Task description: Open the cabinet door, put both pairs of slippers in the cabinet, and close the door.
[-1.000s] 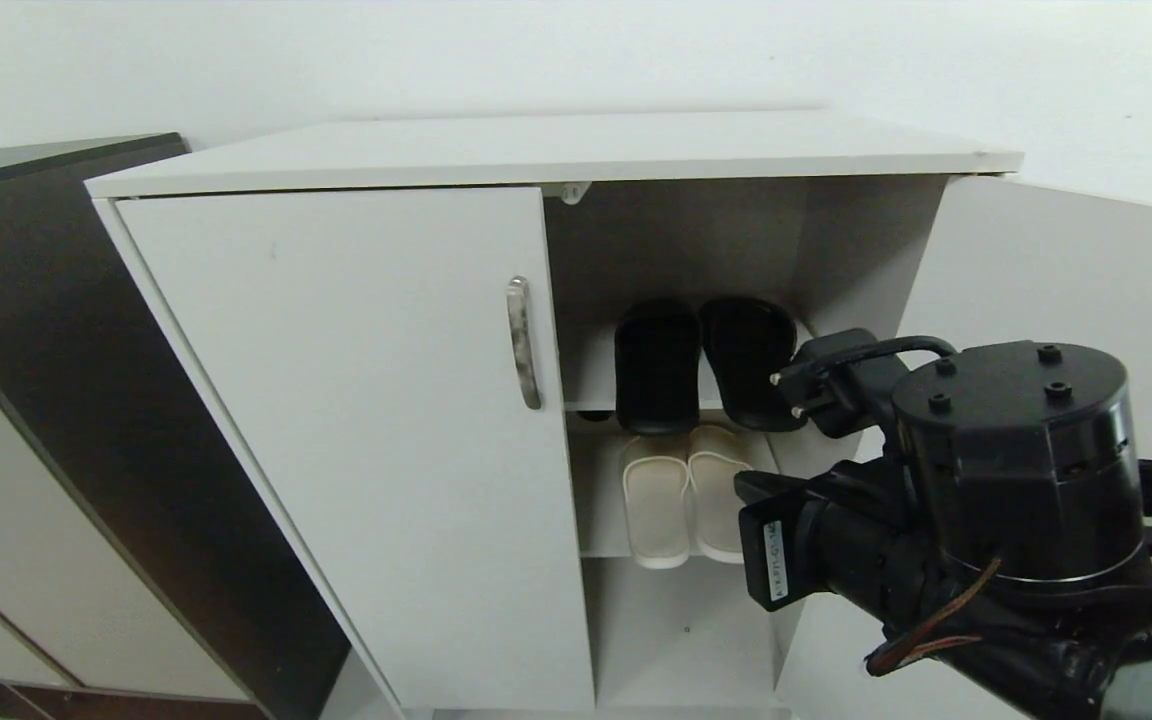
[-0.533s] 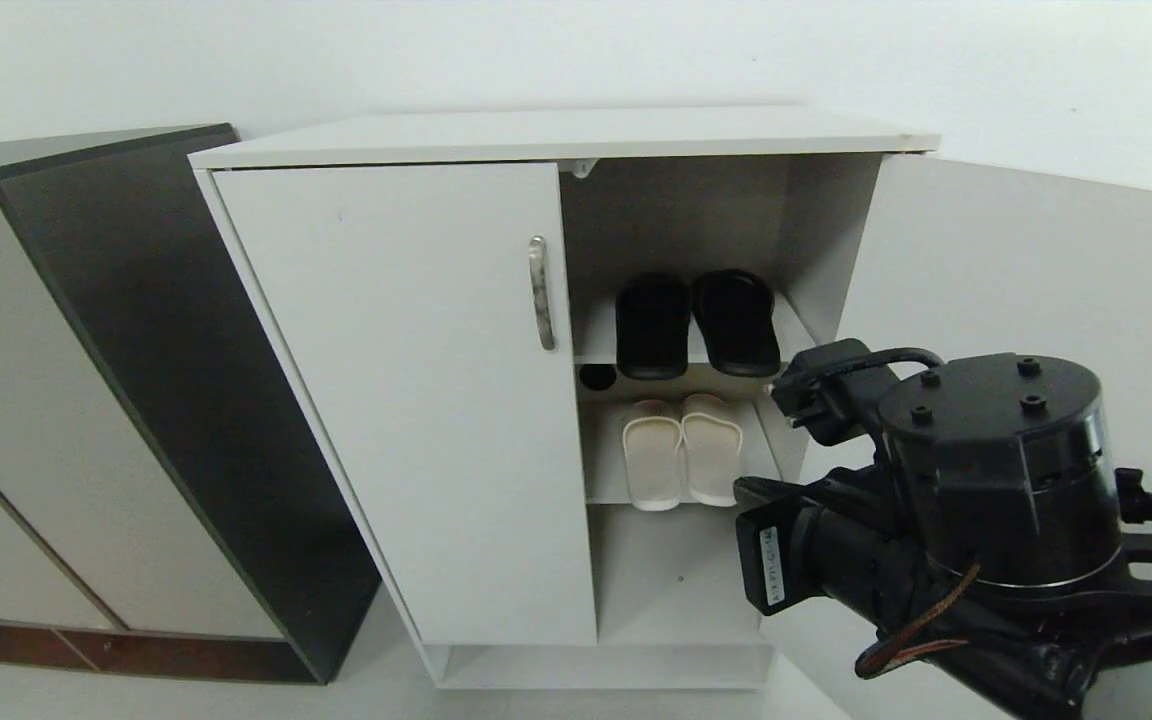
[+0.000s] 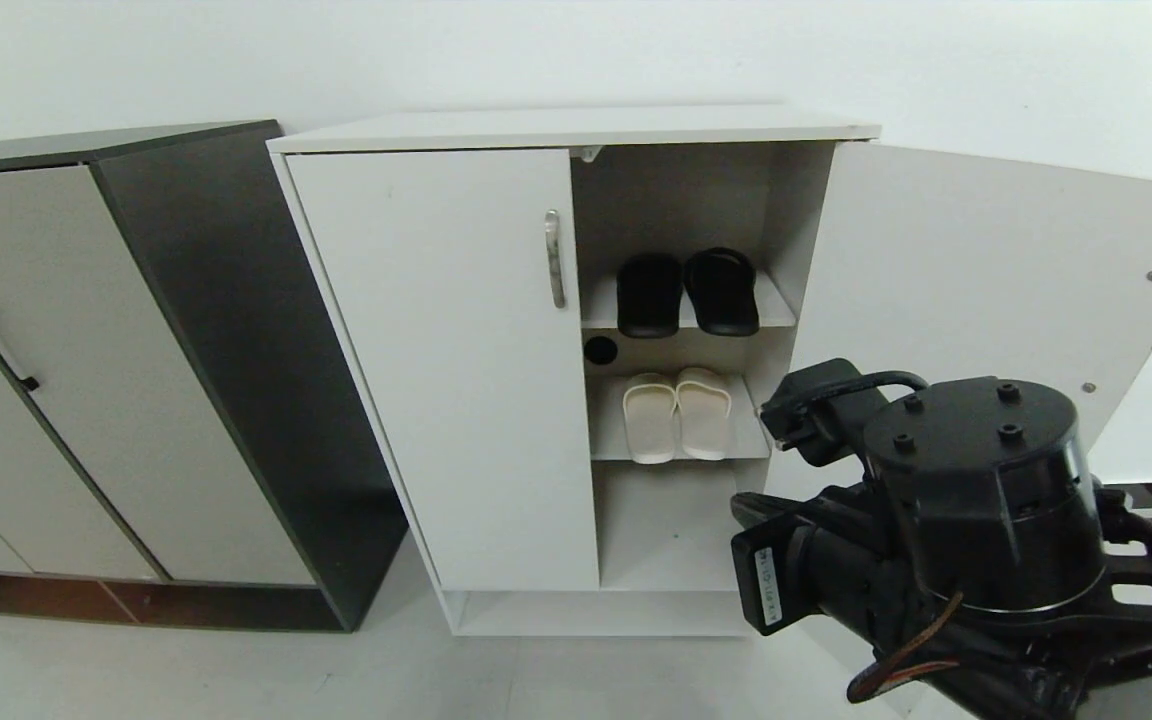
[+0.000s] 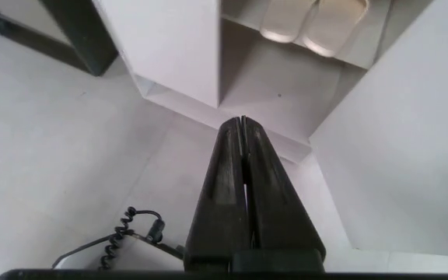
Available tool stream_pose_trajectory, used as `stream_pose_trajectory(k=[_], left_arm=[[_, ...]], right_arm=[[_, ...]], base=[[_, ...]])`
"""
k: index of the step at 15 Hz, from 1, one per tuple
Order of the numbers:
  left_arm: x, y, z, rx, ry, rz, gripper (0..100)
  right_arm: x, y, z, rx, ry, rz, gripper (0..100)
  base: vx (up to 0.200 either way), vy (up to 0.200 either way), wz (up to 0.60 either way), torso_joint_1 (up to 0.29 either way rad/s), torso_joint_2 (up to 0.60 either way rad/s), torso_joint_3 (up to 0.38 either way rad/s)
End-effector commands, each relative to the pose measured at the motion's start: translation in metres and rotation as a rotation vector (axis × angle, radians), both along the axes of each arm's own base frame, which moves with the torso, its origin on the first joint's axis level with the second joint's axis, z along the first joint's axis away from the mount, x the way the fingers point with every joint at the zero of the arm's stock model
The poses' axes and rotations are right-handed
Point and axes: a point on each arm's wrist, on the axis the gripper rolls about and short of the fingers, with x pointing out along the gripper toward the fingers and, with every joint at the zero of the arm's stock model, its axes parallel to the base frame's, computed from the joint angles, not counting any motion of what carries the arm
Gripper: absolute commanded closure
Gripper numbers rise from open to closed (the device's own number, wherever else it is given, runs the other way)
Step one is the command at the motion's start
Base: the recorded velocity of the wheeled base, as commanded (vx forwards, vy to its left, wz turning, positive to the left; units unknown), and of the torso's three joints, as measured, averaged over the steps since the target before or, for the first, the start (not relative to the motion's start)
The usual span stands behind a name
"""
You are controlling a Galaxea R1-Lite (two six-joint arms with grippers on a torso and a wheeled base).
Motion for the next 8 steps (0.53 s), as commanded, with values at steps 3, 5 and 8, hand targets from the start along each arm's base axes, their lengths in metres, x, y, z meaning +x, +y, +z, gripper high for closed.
stream_pose_trajectory(k=[3,5,8], left_arm=[[0.0001,0.0,0.0,0.0,0.002,0.0,100],[0.0,0.0,0.0,0.0,0.0,0.0,100],[0.0001,0.0,0.0,0.0,0.002,0.0,100]], right_arm=[[0.0009,0.001,-0.0026,-0.007,0.005,-0.001,100],[0.0008,0.0007,-0.0034,-0.01,0.006,-0.001,100],[0.0006,0.0006,-0.004,-0.014,0.008,0.0,100]], base=[[0.0,0.0,0.0,0.0,0.0,0.0],[0.0,0.0,0.0,0.0,0.0,0.0],[0.0,0.0,0.0,0.0,0.0,0.0]])
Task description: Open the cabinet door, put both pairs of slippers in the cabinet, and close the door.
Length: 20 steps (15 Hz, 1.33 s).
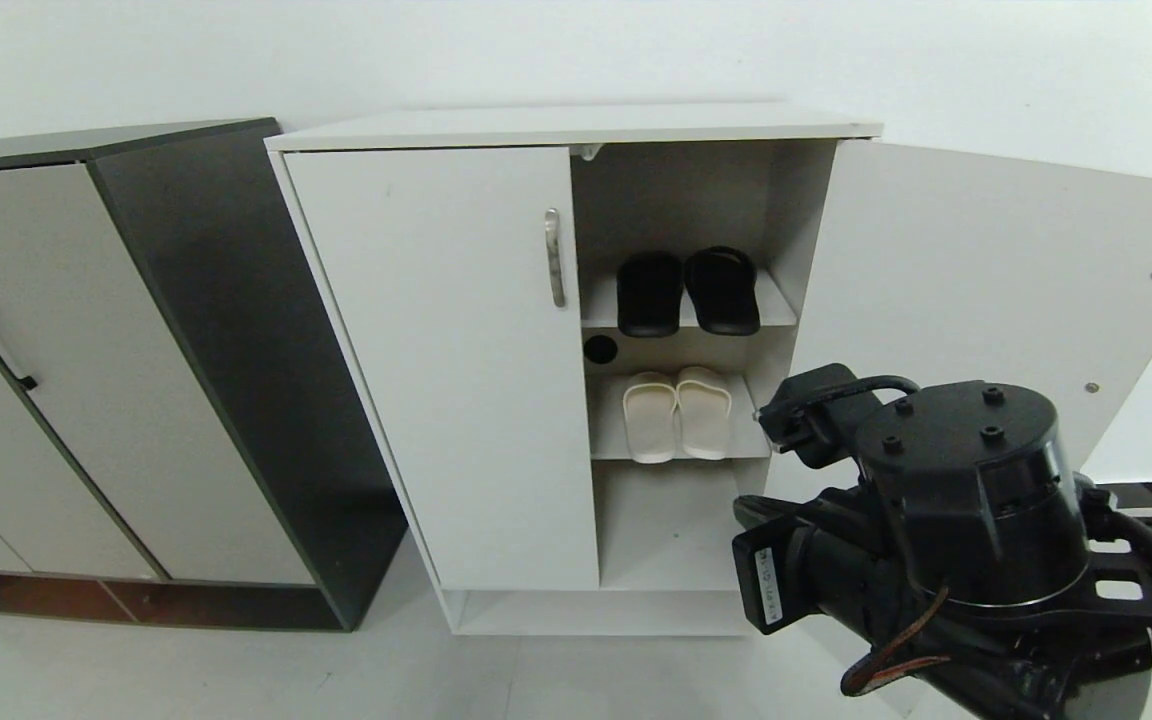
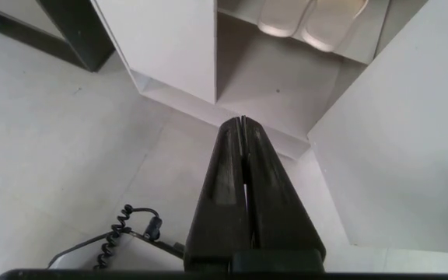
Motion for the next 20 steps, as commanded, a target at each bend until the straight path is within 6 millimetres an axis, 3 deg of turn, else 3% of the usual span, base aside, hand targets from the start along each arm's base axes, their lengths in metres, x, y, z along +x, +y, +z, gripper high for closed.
stream_pose_trajectory(k=[1,7,20], left_arm=[[0.0001,0.0,0.0001,0.0,0.001,0.0,100],[0.0,0.0,0.0,0.0,0.0,0.002,100],[0.0001,0.0,0.0001,0.0,0.001,0.0,100]], right_arm=[[0.0,0.0003,-0.0018,-0.005,0.004,0.001,100],[-0.0001,0.0002,-0.0022,-0.008,0.004,0.002,100],[0.0016,-0.0011,-0.0024,-0.008,0.006,-0.003,100]], base=[[0.0,0.0,0.0,0.0,0.0,0.0],[0.0,0.0,0.0,0.012,-0.12,-0.168],[0.0,0.0,0.0,0.117,-0.48,-0.343]])
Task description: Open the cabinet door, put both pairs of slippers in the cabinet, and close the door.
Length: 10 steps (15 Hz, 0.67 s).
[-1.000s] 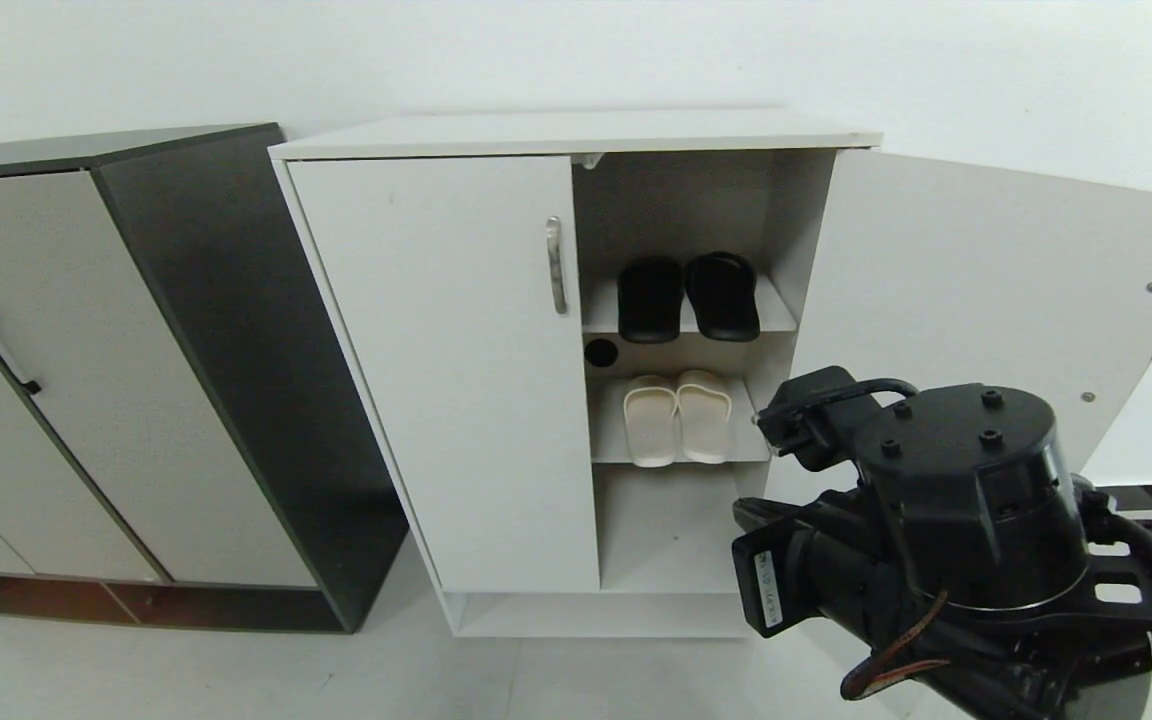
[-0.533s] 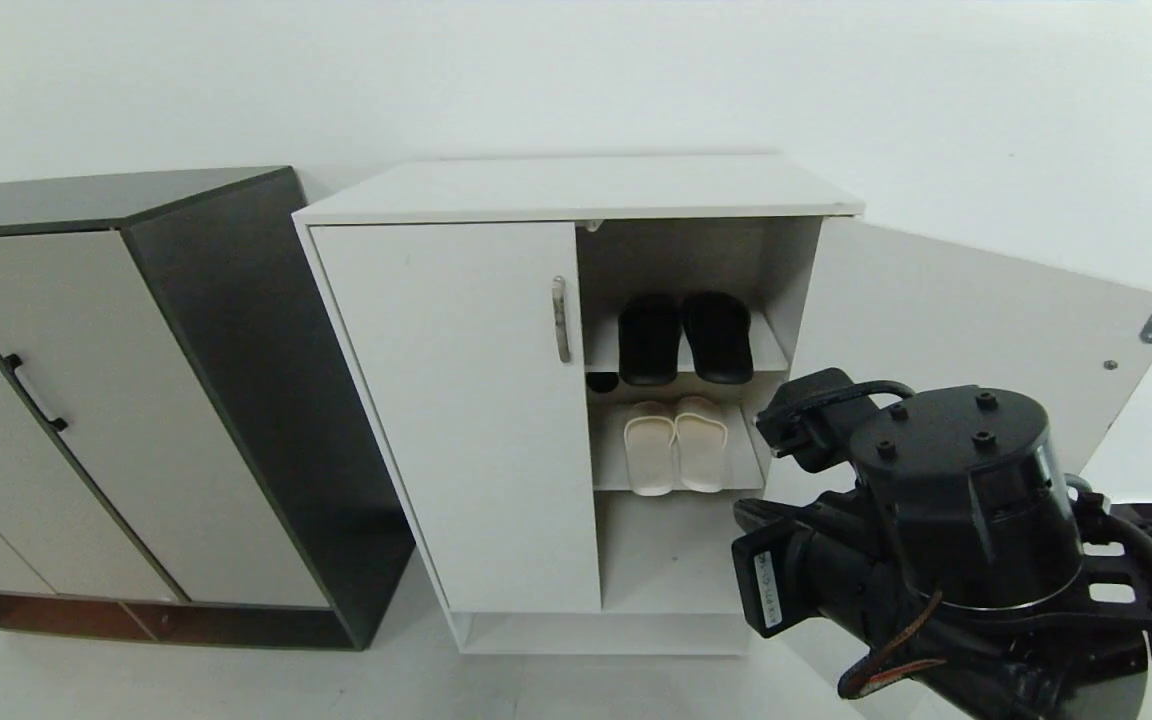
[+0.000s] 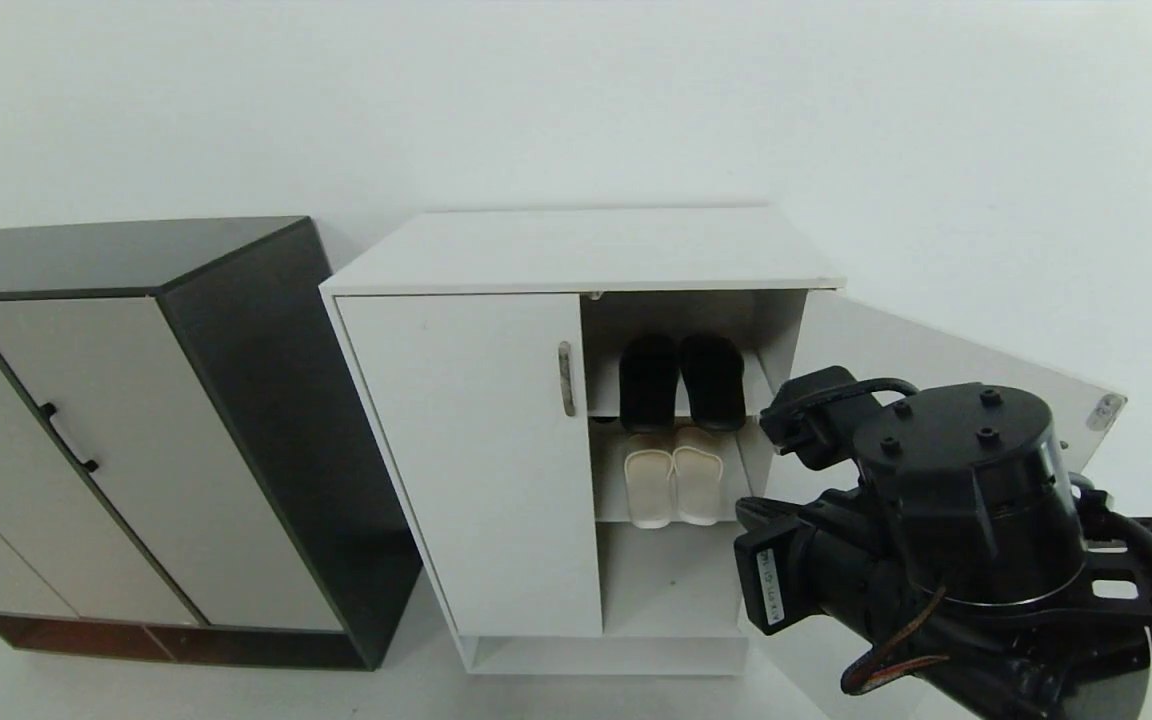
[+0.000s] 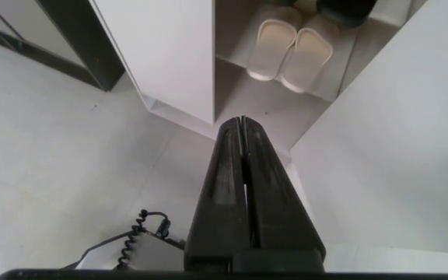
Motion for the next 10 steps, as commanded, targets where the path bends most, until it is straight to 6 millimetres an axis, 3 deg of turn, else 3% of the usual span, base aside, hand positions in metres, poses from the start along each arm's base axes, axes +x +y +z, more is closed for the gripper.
stream_pose_trajectory(k=[1,10], left_arm=[[0.0,0.0,0.0,0.0,0.0,0.0,100],[0.0001,0.0,0.0001,0.002,0.001,0.0,100]], right_arm=[[-0.0002,0.0001,-0.0013,-0.004,0.003,0.0,100],[-0.0011,-0.0006,-0.0015,-0.01,0.003,0.003,100]], base=[[0.0,0.0,0.0,0.168,-0.48,-0.315],[0.0,0.0,0.0,0.207,-0.52,-0.313]])
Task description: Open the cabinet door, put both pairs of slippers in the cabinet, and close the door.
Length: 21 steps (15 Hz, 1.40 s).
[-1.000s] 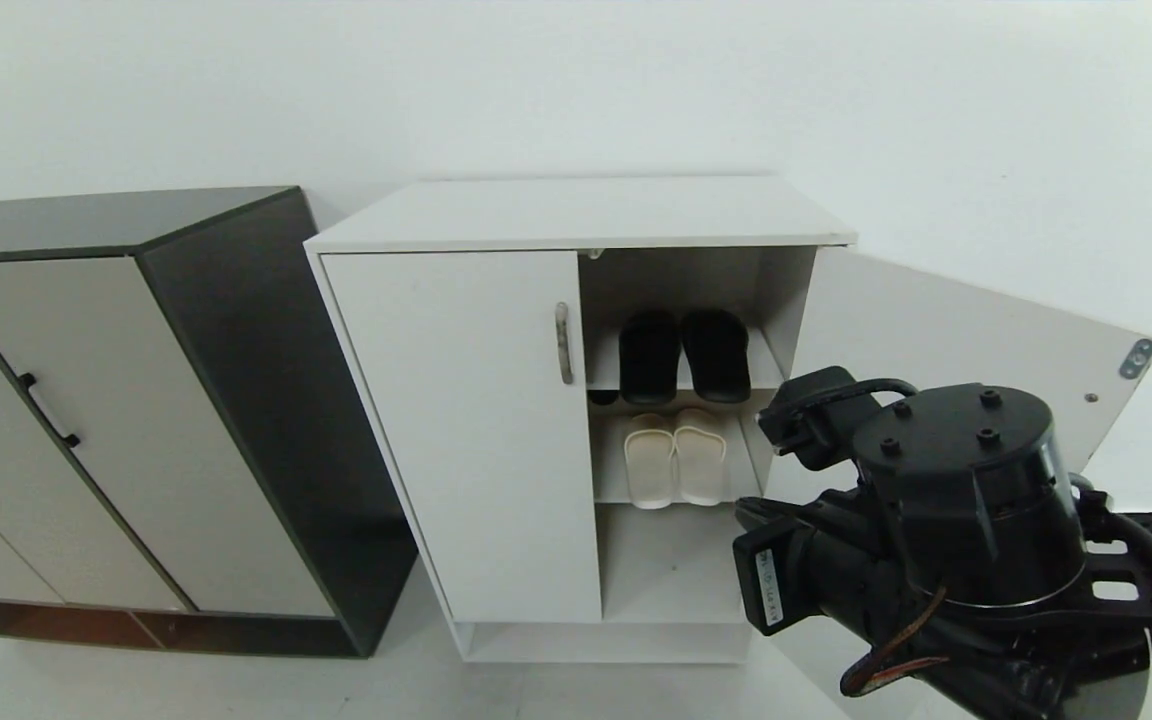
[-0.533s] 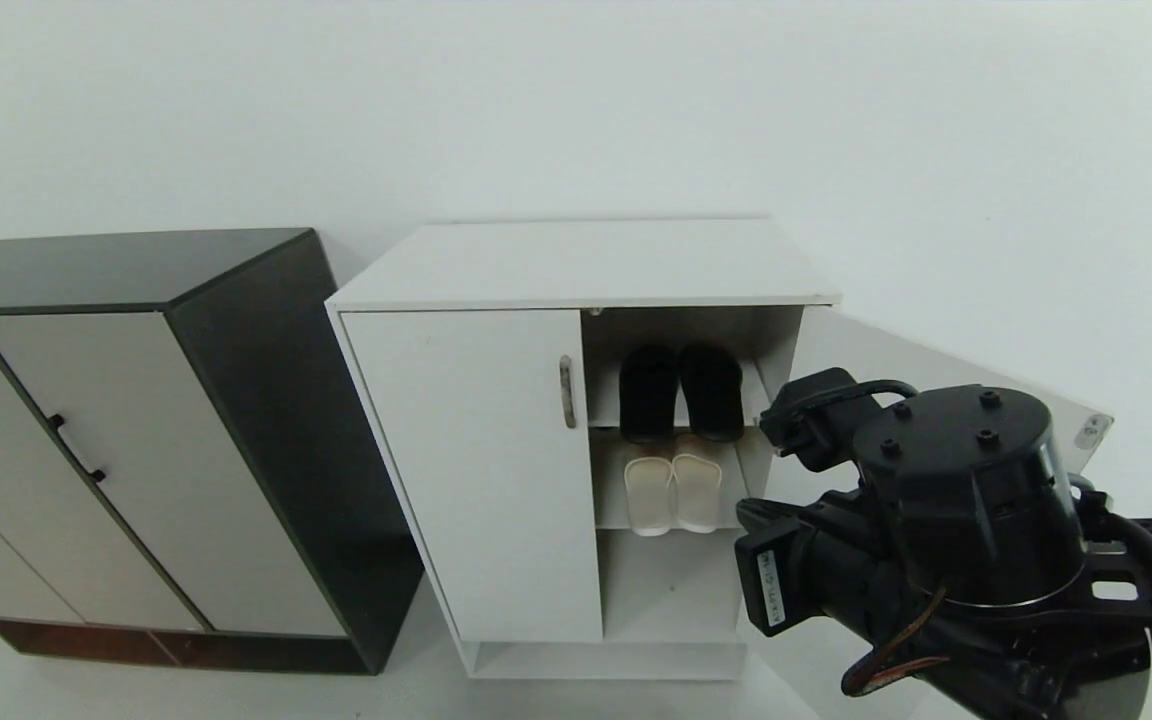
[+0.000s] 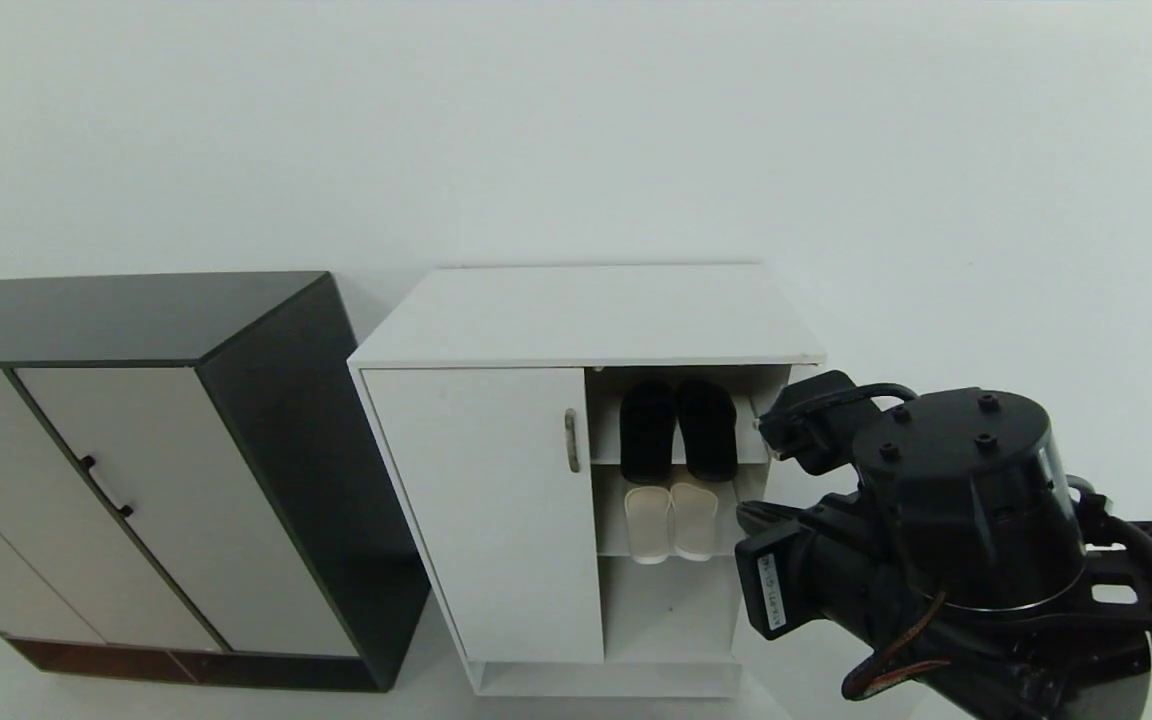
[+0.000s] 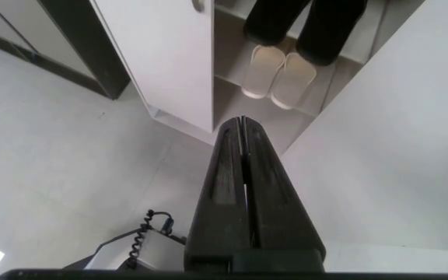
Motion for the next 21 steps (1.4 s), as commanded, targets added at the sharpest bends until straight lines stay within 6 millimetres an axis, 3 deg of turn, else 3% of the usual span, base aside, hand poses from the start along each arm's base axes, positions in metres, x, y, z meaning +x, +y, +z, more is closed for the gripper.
stream_pose_trajectory(k=[1,9,15,21], left_arm=[[0.0001,0.0,0.0001,0.0,0.001,0.0,100],[0.0,0.0,0.0,0.0,0.0,0.0,100],[0.0001,0.0,0.0001,0.0,0.001,0.0,100],[0.0,0.0,0.0,0.0,0.0,0.0,100]], right_arm=[[-0.0003,-0.0004,-0.0006,-0.002,0.001,0.0,100],[-0.0009,-0.0012,-0.0032,-0.008,0.006,0.001,100],[-0.0011,-0.0016,-0.0056,-0.025,0.005,0.006,100],[-0.0011,-0.0015,-0.0064,-0.029,0.007,0.007,100]], base=[[0.0,0.0,0.0,0.242,-0.56,-0.32],[0.0,0.0,0.0,0.233,-0.53,-0.293],[0.0,0.0,0.0,0.006,-0.01,-0.008],[0.0,0.0,-0.6,0.007,0.0,0.002]])
